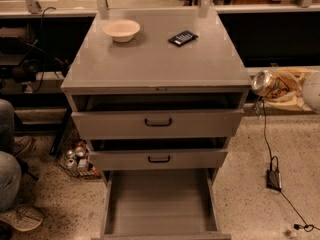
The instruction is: Pick orange can from bottom drawer and place on counter
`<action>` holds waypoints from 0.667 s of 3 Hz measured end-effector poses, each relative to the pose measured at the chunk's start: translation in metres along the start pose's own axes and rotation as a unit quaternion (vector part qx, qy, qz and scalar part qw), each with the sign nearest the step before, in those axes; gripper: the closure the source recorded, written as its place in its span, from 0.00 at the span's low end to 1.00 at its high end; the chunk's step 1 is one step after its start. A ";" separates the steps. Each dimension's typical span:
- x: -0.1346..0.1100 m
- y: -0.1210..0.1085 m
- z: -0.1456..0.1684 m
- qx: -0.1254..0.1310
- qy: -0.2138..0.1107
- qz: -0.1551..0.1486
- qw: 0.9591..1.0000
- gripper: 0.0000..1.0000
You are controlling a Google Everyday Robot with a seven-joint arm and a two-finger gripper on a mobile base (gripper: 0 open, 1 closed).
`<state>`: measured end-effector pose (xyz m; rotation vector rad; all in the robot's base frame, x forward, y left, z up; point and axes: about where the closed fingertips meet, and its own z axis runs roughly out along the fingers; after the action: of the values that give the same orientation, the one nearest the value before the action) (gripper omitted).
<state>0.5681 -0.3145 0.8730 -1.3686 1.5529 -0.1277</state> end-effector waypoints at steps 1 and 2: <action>0.000 0.000 0.000 0.000 0.000 0.000 1.000 1.00; -0.008 -0.010 0.010 -0.008 -0.008 -0.025 1.000 1.00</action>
Offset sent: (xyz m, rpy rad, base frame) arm 0.1019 0.0525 0.0565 -0.2312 -0.1657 0.3605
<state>0.5808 -0.3072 0.8798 -1.4179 1.5091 -0.1348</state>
